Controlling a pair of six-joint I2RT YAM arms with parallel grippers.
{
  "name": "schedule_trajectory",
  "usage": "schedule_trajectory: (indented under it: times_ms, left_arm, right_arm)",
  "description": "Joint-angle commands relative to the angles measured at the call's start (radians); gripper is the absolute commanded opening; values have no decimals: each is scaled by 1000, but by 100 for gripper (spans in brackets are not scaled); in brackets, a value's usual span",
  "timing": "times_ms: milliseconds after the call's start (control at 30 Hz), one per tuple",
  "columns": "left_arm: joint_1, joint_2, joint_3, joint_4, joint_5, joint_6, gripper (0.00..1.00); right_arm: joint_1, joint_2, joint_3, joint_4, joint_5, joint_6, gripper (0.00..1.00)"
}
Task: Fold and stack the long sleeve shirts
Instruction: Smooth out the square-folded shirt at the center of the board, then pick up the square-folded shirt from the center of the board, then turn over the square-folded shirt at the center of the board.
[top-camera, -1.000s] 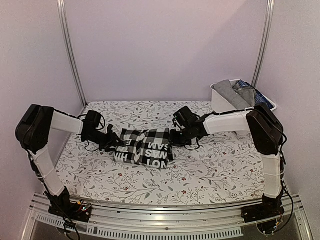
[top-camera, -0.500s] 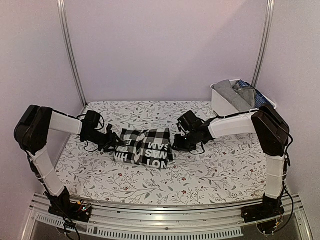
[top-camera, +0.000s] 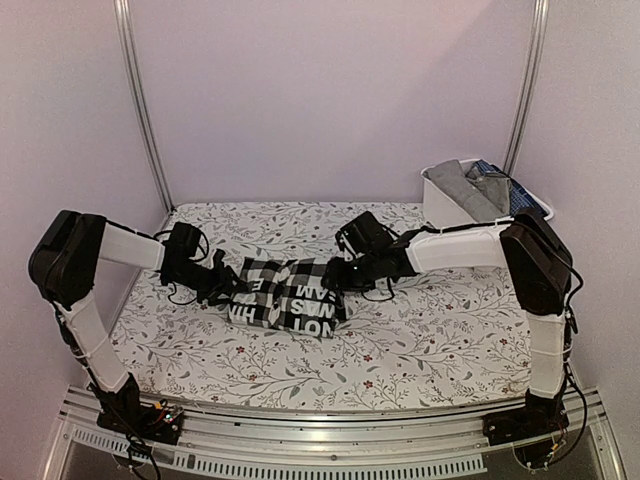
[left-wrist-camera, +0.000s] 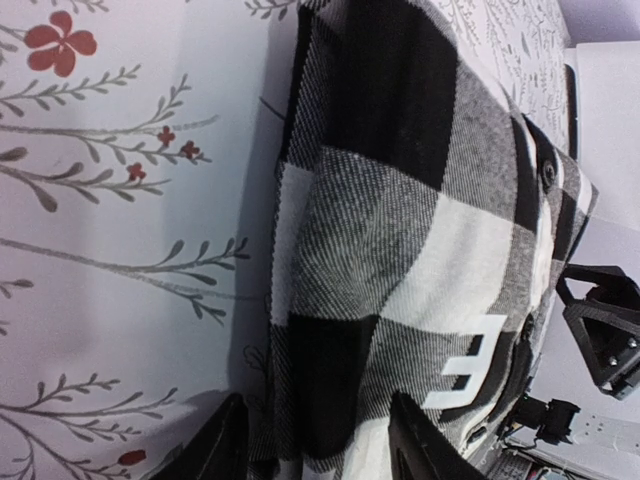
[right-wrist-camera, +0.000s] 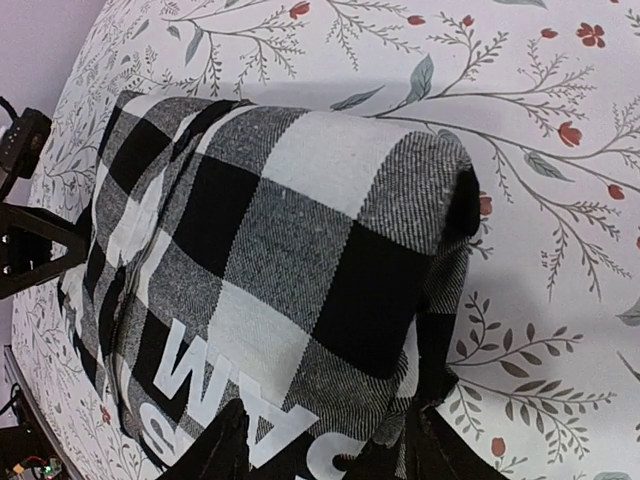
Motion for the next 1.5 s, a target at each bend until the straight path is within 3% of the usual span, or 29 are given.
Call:
schedule_trajectory:
  times_ms: [0,67,167,367,467,567,633,733,800,1033,1133,1267,1367,1467]
  left_arm:
    - [-3,25,-2,-14,-16,9,47]
    - [-5,26,-2,-20,-23,12,48]
    - [-4,24,-9,-20,-27,13,49]
    - [-12,50,-18,18,7,-2,47]
    - [-28,78,-23,86,72,-48,33]
    - [-49,91,-14,116,106,-93,0]
    - [-45,68,-3,89,91,-82,0]
    - [-22,29,75,-106,7,23,0]
    - [1,4,134,-226,-36,116,0]
    - [50,-51,427,-650,-230,381,0]
    - [41,-52,592,-783,-308,393,0]
    - [-112,-16,832,-919,-389,341,0]
    - [-267,94,972,-940,-407,273,0]
    - [-399,290,1148,-912,-358,198,10]
  right_arm:
    - [-2,91,49,-34,11,-2,36]
    - [-10,109,48,-44,16,4,17]
    - [-27,115,3,-47,24,31,1]
    - [-32,128,-41,-23,-9,36,0]
    - [-22,146,-33,-11,-29,38,0]
    - [-15,128,-22,-10,-36,28,17]
    - [-13,94,-23,-14,-27,18,33]
    - [-13,7,-40,-15,-15,3,55]
    - [-13,-48,-49,-23,-7,-9,61]
    - [-14,-171,-83,-54,14,-32,61]
    - [-16,-207,-92,-64,9,-48,61]
    - [-24,-246,-98,-89,23,-76,61]
    - [-38,-284,-118,-99,28,-85,62]
    - [-54,-333,-165,-110,52,-80,64]
